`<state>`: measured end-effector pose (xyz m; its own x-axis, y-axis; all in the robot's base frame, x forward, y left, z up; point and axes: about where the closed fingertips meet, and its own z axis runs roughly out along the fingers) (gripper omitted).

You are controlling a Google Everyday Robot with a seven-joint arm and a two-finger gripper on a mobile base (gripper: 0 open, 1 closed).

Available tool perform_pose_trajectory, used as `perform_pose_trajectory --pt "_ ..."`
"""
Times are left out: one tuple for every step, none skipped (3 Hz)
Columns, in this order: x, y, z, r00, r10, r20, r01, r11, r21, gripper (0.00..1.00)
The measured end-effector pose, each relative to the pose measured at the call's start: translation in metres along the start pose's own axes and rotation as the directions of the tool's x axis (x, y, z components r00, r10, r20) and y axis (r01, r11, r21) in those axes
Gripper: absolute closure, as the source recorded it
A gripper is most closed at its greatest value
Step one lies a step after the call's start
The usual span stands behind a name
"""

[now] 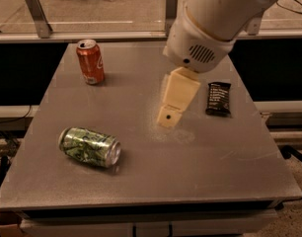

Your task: Place green can upright

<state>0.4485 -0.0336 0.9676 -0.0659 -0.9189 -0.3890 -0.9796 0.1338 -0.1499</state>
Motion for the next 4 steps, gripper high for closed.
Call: perform_pose_trajectory --pt "-0.05 0.02 0.046 1.0 -0.022 -0.004 0.022 0.9973 -0.07 0.0" --pt "-0.078 0.036 0.088 0.999 -0.025 -0.033 0.021 0.994 -0.108 0.0" --pt "-0.092 0.048 0.118 0.997 -0.013 -0.078 0.003 0.9913 -0.132 0.0" --pt "-0.102 0.06 0.139 0.993 -0.002 -0.116 -0.016 0.9891 -0.146 0.0"
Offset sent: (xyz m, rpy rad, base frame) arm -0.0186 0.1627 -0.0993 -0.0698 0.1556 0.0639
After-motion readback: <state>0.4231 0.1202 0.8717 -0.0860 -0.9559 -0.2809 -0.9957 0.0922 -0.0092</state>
